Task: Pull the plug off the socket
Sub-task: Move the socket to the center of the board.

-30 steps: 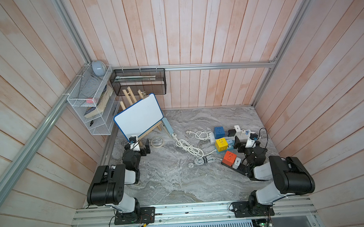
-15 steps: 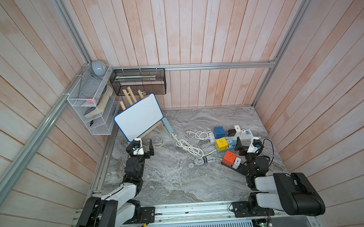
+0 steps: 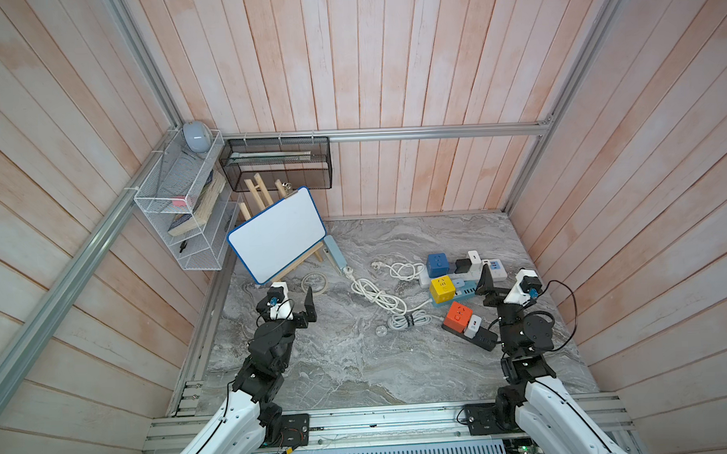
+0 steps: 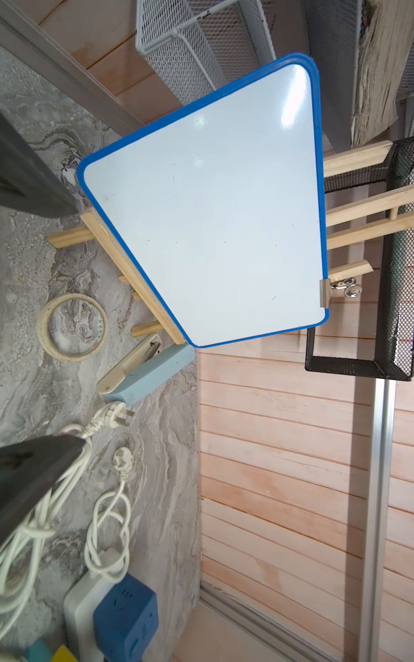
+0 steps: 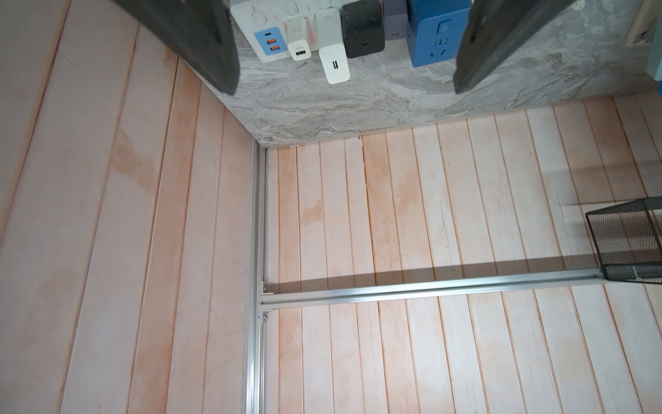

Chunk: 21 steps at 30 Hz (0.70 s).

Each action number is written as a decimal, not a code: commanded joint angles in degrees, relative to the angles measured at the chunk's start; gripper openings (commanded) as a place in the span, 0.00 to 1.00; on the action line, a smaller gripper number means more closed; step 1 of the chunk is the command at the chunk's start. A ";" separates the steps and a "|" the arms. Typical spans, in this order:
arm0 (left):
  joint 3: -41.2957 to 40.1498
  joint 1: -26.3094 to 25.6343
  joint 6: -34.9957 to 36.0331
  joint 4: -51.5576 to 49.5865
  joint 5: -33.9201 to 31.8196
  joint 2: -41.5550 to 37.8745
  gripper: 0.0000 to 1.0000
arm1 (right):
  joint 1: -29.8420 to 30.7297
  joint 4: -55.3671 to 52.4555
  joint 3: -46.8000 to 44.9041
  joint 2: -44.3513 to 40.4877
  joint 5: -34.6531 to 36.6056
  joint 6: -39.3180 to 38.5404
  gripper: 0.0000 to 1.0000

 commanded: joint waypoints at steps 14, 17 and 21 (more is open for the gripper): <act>34.45 -8.02 -27.51 -27.70 -9.57 17.92 1.00 | 0.44 -63.28 41.73 8.27 -15.40 28.16 0.98; 33.39 0.80 -36.67 -24.05 9.74 18.61 1.00 | 0.18 -64.86 43.81 10.90 -16.46 27.83 0.92; 40.81 1.65 -36.94 -31.69 18.90 27.18 1.00 | 0.22 -78.23 53.78 19.83 -8.20 26.74 0.88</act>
